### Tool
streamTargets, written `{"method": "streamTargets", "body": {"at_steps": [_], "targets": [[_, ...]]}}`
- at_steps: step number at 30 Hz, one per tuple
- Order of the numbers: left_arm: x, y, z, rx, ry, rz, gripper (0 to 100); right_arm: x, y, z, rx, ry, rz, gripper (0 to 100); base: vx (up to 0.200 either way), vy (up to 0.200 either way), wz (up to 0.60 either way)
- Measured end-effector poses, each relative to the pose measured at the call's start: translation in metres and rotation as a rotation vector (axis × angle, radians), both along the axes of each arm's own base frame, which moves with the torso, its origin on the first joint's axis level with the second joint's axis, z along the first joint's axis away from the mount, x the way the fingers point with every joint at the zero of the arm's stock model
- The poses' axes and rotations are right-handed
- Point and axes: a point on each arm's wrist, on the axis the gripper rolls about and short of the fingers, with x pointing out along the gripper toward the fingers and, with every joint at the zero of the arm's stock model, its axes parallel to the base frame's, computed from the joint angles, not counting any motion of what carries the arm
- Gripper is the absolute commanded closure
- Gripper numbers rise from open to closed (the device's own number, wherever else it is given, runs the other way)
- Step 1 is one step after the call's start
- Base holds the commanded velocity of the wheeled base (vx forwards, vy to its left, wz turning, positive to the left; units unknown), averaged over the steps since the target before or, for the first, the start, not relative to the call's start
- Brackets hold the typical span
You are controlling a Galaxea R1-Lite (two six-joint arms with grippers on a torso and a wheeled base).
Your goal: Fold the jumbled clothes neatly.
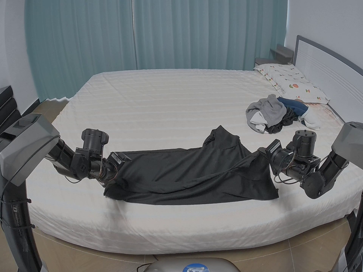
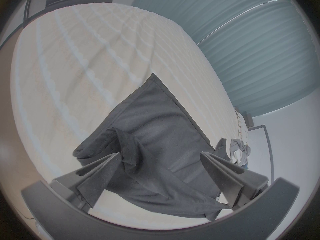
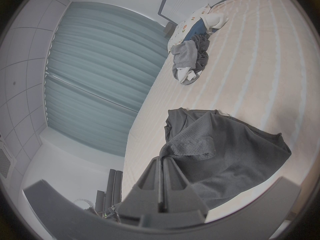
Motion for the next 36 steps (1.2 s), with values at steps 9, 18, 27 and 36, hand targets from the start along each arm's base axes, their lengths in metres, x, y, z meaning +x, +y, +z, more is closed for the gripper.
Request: {"method": "streamTargets", "body": {"at_steps": [9, 18, 27, 36], "targets": [[0.008, -0.011, -0.02, 0.071, 0.039, 0.022, 0, 0.0, 0.001, -0.006, -0.003, 0.016, 0.002, 100, 0.0, 0.0, 0.0], [0.014, -0.012, -0.026, 0.102, 0.06, 0.045, 0, 0.001, 0.001, -0.007, -0.004, 0.02, 0.0, 100, 0.0, 0.0, 0.0], [0.023, -0.011, -0.028, 0.159, 0.166, 0.072, 100, 0.001, 0.001, -0.007, -0.005, 0.02, -0.001, 100, 0.0, 0.0, 0.0], [0.026, -0.01, -0.024, 0.164, 0.17, 0.085, 100, 0.001, 0.001, -0.007, -0.006, 0.02, -0.002, 100, 0.0, 0.0, 0.0]]}}
